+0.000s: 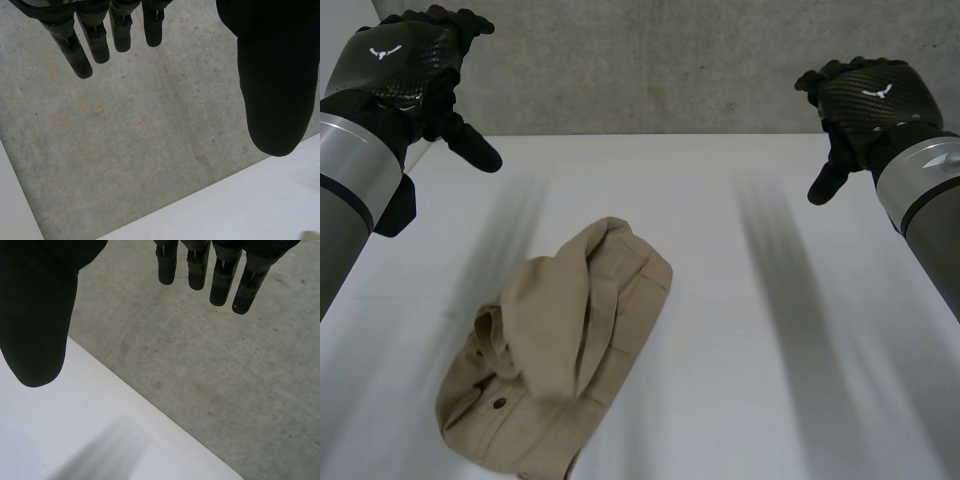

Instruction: Fold the shorts.

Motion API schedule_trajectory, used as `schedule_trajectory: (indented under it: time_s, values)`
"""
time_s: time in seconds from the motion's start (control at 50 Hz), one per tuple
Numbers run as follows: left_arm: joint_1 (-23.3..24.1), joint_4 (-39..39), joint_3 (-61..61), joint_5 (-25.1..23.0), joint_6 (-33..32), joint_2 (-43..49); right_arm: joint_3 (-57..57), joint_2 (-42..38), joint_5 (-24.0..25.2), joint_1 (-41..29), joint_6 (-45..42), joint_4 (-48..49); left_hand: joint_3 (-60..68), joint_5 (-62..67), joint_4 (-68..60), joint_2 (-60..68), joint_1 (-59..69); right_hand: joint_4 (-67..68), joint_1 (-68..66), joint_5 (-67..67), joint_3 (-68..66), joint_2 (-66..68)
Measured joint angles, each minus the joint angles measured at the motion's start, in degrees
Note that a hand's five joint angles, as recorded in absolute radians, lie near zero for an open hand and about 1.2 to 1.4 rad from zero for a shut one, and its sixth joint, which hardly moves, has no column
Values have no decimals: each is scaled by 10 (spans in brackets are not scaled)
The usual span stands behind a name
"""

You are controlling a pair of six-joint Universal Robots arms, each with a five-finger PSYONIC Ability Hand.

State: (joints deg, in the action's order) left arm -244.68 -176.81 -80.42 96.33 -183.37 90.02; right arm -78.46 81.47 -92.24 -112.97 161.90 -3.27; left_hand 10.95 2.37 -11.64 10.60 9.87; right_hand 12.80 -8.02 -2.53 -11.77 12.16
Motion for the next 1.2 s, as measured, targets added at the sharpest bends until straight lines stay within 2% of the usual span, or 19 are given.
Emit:
schedule_trajectory:
  time_s: [0.16, 0.2, 0.3, 0.44, 0.58, 0.64, 0.66, 0.68, 0.7, 0.72, 0.76, 0.78, 0.8, 0.98, 1.02, 1.06, 1.1, 1.14, 1.2]
  values:
    - [0, 4, 0, 3, -1, 9, -6, -3, 74, -2, -50, -11, 0, 0, 0, 0, 0, 0, 0, 0, 0, 0]
    - [0, 8, -2, 3, -1, 19, -5, -8, 106, -3, -66, -25, 0, 0, 0, 0, 0, 0, 0, 0, 0, 0]
    - [1, 19, -15, 4, 0, 45, 5, -38, 142, -10, -75, -50, 0, 0, 0, 0, 1, 0, 0, 0, 0, 0]
    - [27, 26, -28, 9, 3, 103, 44, -122, 153, -32, -53, -62, 0, 0, 0, 0, 1, 0, 0, 0, 0, 0]
    - [93, 26, -4, 38, 6, 186, 111, -230, 130, -44, 4, -60, 0, 0, 0, 0, 1, 0, 0, 0, 0, 0]
    - [125, 26, 21, 49, 4, 236, 132, -264, 113, -44, 18, -59, 29, 17, -21, 30, 42, 0, 0, 0, 0, 0]
    - [130, 26, 27, 51, 4, 246, 136, -270, 110, -44, 20, -59, 46, 35, -40, 47, 65, 0, 0, 0, 0, 0]
    - [135, 26, 33, 53, 3, 258, 141, -277, 105, -44, 22, -59, 116, 105, -111, 119, 148, 0, 0, 0, 0, 0]
    - [144, 27, 48, 55, 0, 281, 149, -288, 97, -44, 25, -58, 277, 261, -273, 281, 332, 0, 0, 0, 0, 0]
    - [144, 27, 48, 55, 0, 281, 149, -288, 97, -44, 25, -58, 277, 261, -273, 281, 332, 0, 0, 0, 0, 0]
    - [150, 29, 65, 56, -5, 304, 160, -299, 87, -44, 27, -58, 460, 432, -448, 465, 507, 0, 0, 0, 0, 0]
    - [151, 32, 76, 56, -11, 315, 168, -306, 81, -44, 29, -58, 537, 515, -538, 543, 554, 0, 0, 0, 0, 0]
    - [150, 34, 79, 56, -15, 317, 171, -308, 79, -44, 29, -58, 545, 518, -545, 550, 554, 0, 0, 0, 0, 0]
    - [120, 64, 79, 52, -67, 244, 230, -335, 92, -42, 75, -59, 565, 519, -563, 572, 554, 0, 0, 0, 0, 0]
    - [117, 68, 70, 49, -73, 207, 247, -344, 111, -42, 97, -62, 568, 519, -563, 573, 554, 0, 0, 0, 0, 0]
    - [115, 74, 57, 47, -78, 160, 274, -363, 153, -42, 136, -69, 568, 519, -563, 573, 554, 0, 0, 0, 0, 0]
    - [115, 74, 57, 47, -78, 160, 274, -363, 153, -42, 136, -69, 568, 519, -563, 573, 554, 0, 0, 0, 0, 0]
    - [116, 87, 41, 45, -80, 100, 309, -395, 229, -44, 198, -88, 570, 520, -566, 573, 554, 0, 0, 0, 0, 0]
    - [118, 96, 35, 44, -80, 80, 318, -406, 251, -46, 216, -93, 570, 519, -566, 573, 554, 0, 0, 0, 0, 0]
